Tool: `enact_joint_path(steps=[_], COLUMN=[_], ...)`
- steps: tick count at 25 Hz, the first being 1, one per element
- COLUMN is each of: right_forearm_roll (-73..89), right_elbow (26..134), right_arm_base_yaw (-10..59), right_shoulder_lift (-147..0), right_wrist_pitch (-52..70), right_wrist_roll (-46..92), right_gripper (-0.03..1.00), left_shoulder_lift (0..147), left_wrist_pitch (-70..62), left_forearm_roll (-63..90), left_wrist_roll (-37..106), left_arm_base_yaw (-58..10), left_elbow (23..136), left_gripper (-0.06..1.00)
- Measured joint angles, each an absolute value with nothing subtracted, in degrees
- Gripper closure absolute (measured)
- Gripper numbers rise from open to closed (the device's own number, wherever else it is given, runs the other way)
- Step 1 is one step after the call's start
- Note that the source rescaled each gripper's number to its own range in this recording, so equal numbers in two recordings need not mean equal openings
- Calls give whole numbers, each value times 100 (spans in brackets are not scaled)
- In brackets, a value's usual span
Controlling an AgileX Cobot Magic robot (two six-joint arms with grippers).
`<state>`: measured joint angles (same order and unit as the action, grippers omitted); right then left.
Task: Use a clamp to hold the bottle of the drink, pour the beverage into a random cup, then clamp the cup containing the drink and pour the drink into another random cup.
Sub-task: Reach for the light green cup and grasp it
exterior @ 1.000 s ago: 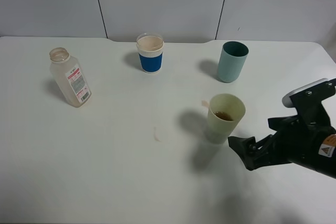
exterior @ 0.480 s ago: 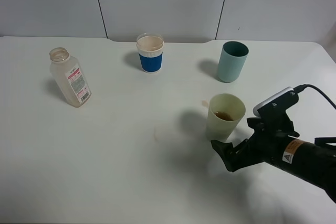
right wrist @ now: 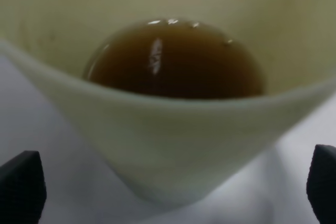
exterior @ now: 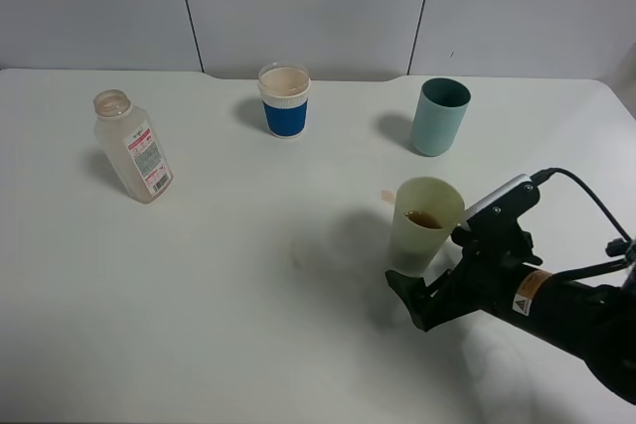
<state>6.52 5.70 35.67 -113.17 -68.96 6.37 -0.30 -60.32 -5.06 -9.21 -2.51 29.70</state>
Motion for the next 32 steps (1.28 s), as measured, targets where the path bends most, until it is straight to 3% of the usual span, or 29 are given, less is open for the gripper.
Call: enact_joint_path(steps=[20, 21, 22, 23, 24, 25, 26, 32], right_forearm_roll=[438, 424, 389, 389, 362, 357, 346, 322], right_elbow=[1020, 1043, 1051, 1051, 1063, 1063, 1063, 1063], right_arm_base_yaw=[3567, 3567, 3567, 3567, 3567, 3567, 3567, 3567], right_shoulder_lift=[-11313, -11313, -11313, -11313, -11313, -11313, -11313, -11313], right_wrist_pitch=[-6910, -6910, -6910, -6910, -6910, -6910, -6920, -6919], right_wrist_roll=[1110, 1110, 1110, 1110, 1110, 1110, 1110, 1105], right_gripper=[-2, 2, 14, 14, 47, 69, 97, 95], left_shoulder_lift=[-30, -30, -30, -30, -30, -30, -30, -30], left_wrist_pitch=[-6032, -6032, -6032, -6032, -6032, -6032, -6032, -6032], left_forearm_roll=[-506, -506, -506, -506, -506, -506, -506, -506], left_wrist_roll=[-921, -921, -921, -921, -921, -921, -921, -921], left_arm_base_yaw=[-251, -251, -251, -251, -251, -251, -251, -251], left_elbow=[2970, 2970, 2970, 2970, 2970, 2970, 2970, 2970], left_gripper=[-6, -6, -6, -6, -6, -6, -6, -6])
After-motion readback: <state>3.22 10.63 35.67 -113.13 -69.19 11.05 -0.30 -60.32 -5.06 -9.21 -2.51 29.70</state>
